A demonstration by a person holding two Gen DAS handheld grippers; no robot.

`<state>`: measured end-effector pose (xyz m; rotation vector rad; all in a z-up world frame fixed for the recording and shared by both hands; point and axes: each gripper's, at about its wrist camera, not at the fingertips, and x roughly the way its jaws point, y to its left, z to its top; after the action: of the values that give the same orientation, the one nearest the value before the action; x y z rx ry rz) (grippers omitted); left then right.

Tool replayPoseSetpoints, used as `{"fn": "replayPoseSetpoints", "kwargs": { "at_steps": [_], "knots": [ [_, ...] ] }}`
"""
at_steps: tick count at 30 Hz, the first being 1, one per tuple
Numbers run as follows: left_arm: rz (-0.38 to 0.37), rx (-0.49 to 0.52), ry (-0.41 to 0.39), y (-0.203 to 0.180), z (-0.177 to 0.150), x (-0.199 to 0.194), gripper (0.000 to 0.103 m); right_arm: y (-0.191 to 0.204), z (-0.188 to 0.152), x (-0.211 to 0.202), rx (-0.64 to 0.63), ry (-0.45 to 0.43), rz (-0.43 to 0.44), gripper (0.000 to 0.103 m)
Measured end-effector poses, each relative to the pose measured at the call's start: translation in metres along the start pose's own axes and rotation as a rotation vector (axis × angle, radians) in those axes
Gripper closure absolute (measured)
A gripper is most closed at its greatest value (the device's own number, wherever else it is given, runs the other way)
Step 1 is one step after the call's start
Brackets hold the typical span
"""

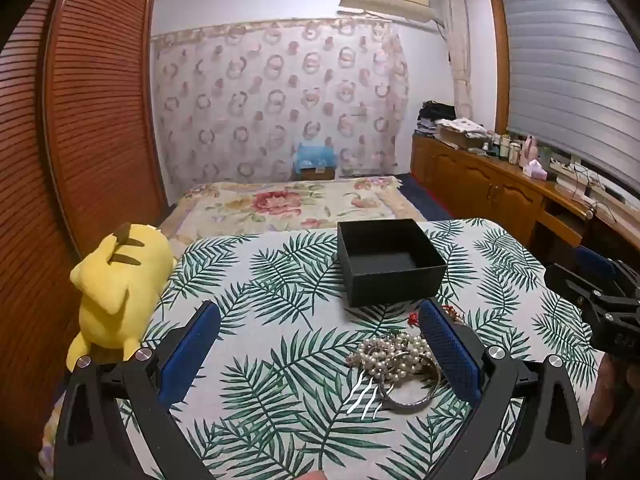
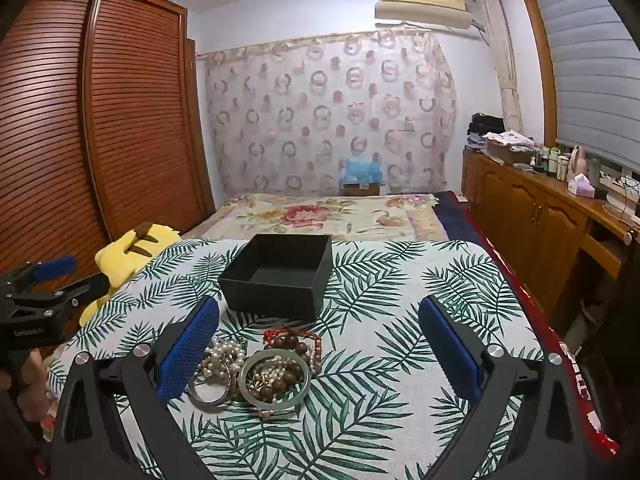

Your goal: Organize jewelry

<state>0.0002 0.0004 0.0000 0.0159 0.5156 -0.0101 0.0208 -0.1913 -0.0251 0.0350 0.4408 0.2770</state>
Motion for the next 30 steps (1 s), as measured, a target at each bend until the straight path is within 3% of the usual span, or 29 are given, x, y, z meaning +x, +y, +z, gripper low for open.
{"fn": "replayPoseSetpoints", "kwargs": {
  "at_steps": [30],
  "knots": [
    [0.003, 0.005, -0.008, 0.0004, 0.0005, -0.0029, 0.007, 0.0012, 0.0010, -0.0025, 0.001, -0.006, 0.002, 0.002]
  ]
}}
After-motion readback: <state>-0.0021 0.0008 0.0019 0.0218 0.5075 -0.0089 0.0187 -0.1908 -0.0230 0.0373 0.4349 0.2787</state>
